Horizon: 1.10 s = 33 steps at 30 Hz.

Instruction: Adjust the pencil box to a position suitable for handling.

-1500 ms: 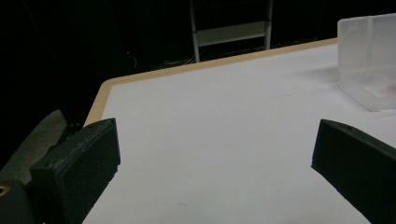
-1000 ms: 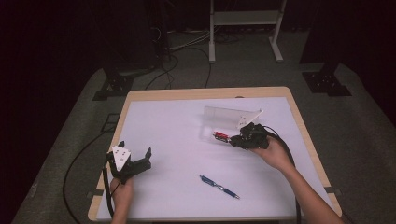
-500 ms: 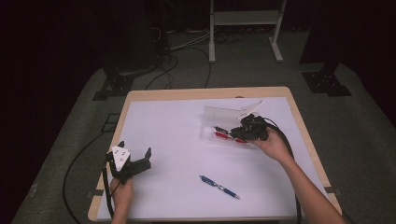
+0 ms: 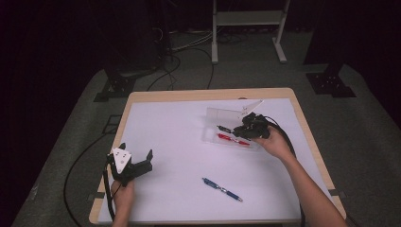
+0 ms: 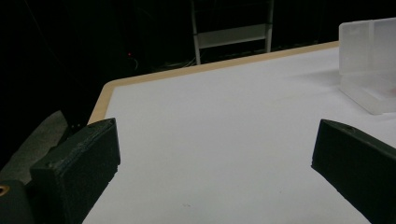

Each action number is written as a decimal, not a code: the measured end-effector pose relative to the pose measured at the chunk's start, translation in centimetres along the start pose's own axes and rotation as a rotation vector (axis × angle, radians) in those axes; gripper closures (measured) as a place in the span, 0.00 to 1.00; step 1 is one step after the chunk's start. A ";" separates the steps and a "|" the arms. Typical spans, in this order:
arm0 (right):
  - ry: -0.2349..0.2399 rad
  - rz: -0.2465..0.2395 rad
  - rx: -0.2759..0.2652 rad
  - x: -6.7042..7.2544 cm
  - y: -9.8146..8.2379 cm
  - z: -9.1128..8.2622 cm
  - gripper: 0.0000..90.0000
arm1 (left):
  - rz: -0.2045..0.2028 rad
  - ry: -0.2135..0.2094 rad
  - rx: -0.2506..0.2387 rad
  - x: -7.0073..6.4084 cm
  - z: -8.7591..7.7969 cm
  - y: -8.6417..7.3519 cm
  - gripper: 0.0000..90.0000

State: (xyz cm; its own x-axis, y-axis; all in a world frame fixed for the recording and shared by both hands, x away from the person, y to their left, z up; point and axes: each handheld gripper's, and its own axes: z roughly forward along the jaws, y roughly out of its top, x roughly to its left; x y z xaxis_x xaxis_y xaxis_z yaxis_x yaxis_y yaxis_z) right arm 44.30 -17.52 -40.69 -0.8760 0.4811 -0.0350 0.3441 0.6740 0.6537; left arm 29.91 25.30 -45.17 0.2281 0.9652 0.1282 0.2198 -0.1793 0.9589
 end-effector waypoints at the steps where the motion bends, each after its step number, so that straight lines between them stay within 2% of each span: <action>1: -0.002 -0.012 0.001 -0.2 0.0 0.2 0.88 | 0.000 0.001 0.000 0.0 0.0 0.0 0.00; 5: 0.001 -0.014 -0.005 -0.5 -0.1 0.4 0.88 | 0.005 -0.002 0.002 0.0 0.1 0.0 0.00; 10: 0.007 0.003 0.020 -1.0 -0.6 1.3 0.88 | 0.002 -0.002 0.002 0.0 0.0 0.0 0.00; 19: 0.006 -0.007 0.040 -1.5 -1.0 2.7 0.88 | 0.005 -0.003 0.000 0.0 0.0 0.0 0.00; 21: 0.007 0.002 0.043 -1.5 -1.0 2.8 0.88 | 0.004 -0.002 -0.001 0.0 0.0 0.0 0.00; 26: -0.004 -0.019 0.052 -1.6 -1.1 3.0 0.88 | 0.004 -0.004 0.003 0.0 0.0 0.0 0.00; 33: -0.008 -0.020 0.050 -1.7 -1.2 3.1 0.88 | 0.006 -0.005 0.000 0.0 0.1 0.0 0.00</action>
State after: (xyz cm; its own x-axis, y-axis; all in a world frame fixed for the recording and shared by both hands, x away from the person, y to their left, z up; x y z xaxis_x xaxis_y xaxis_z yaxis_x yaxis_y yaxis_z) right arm 46.39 -17.38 -43.76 -0.8799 0.4721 -0.0538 0.3435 0.7103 0.6144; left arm 29.96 25.24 -45.19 0.2346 0.9630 0.1325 0.2187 -0.1851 0.9581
